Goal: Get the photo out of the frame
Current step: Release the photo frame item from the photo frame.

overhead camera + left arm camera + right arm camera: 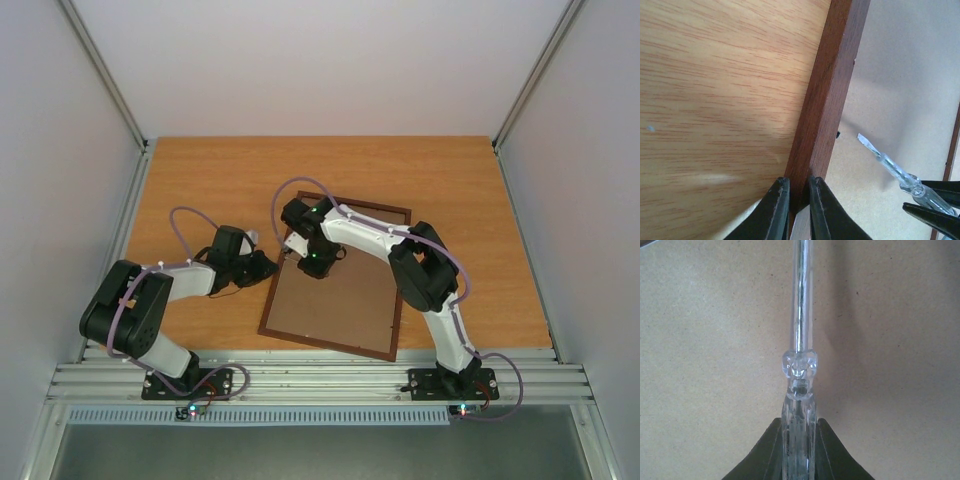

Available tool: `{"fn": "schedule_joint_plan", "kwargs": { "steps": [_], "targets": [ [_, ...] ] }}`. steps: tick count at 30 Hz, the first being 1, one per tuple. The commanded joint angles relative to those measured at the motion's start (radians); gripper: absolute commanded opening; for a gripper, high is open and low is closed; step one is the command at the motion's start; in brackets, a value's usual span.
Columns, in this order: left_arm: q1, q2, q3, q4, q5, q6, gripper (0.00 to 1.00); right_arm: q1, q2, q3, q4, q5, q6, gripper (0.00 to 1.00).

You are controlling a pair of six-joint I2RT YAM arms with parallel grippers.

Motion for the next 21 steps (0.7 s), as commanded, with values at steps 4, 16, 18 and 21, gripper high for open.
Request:
{"fn": "schedule_joint_plan", "kwargs": {
  "steps": [4, 16, 18, 21],
  "targets": [
    [-0.009, -0.007, -0.020, -0.029, 0.000, 0.009, 0.13, 0.009, -0.026, -0.061, 0.041, -0.016, 0.013, 0.01],
    [-0.009, 0.003, -0.013, -0.029, 0.004, 0.010, 0.13, 0.010, 0.018, -0.045, 0.061, -0.024, 0.013, 0.01],
    [-0.009, 0.003, -0.014, -0.029, 0.005, 0.010, 0.13, 0.010, 0.024, -0.037, 0.058, -0.026, 0.012, 0.01],
    [-0.010, 0.005, -0.012, -0.028, 0.007, 0.009, 0.13, 0.010, 0.032, -0.025, 0.054, -0.030, 0.012, 0.01]
  ]
}}
